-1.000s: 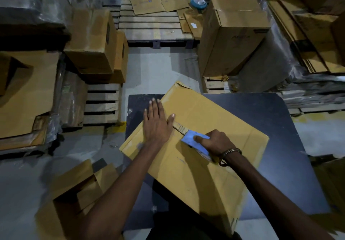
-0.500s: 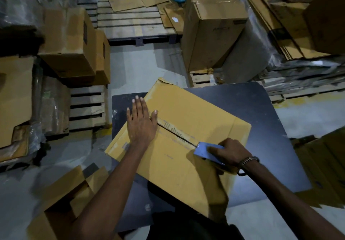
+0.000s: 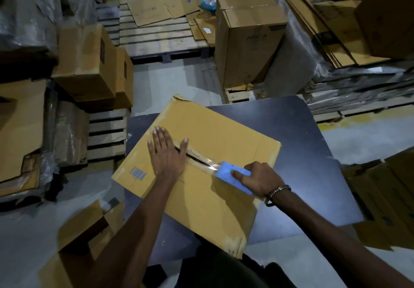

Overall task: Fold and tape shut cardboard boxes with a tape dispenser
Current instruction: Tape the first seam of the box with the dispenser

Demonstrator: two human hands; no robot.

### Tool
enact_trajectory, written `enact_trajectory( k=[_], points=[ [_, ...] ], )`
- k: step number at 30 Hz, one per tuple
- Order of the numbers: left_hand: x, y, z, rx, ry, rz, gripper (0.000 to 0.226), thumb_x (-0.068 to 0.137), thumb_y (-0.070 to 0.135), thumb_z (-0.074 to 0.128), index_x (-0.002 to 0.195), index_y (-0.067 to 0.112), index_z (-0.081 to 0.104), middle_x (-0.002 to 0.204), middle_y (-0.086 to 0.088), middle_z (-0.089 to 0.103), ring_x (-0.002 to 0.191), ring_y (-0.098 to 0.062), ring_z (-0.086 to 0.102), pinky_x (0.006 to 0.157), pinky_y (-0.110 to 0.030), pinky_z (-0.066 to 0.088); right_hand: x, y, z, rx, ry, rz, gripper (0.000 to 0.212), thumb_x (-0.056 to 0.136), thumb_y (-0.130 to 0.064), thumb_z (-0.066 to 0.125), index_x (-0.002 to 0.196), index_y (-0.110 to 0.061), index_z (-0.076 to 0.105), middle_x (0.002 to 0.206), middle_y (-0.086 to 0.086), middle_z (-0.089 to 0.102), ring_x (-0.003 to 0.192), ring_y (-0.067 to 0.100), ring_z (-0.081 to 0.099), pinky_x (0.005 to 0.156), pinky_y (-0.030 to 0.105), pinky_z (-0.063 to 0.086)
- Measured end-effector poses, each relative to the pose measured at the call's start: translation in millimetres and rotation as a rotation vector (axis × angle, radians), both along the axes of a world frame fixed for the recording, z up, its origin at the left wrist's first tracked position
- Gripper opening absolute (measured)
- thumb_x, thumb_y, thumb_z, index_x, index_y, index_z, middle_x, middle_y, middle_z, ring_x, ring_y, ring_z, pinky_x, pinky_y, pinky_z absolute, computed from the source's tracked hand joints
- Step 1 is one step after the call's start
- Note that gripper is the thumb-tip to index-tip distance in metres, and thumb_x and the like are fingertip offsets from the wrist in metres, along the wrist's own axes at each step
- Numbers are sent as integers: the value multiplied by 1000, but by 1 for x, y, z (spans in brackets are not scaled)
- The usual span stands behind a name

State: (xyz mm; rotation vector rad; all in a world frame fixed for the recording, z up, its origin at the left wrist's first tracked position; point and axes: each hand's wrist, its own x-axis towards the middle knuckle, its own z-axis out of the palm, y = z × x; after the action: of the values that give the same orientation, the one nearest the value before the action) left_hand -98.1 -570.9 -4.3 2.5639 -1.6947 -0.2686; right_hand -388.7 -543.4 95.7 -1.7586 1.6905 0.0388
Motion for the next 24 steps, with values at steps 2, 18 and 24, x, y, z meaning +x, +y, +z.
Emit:
enact_trajectory(
  k=[2,18,24],
  points=[
    [5,1,0,17,-1,-6,99,101,79,1,166,5,-8,176,-13,-10,163,-23,-11,131,-50,-1,-24,-4,6,32,17,-7,63,91,-62,64,53,-17,43,51,0,46,52,20,46,50,34,29],
    [-39,21,17,37,96,-88,102,100,80,16,167,5,0,176,-15,-5,163,-25,-7,131,-48,-2,-111,45,-6,-6,-119,57,65,95,-49,67,51,-21,30,43,-5,28,42,12,33,48,27,25],
    [-107,68,8,-11,4,-168,95,104,76,12,168,7,5,176,-11,0,164,-23,-5,130,-48,-6,-131,39,-12,-21,-151,36,66,92,-56,68,49,-20,33,43,-7,30,42,11,33,51,30,26]
  ],
)
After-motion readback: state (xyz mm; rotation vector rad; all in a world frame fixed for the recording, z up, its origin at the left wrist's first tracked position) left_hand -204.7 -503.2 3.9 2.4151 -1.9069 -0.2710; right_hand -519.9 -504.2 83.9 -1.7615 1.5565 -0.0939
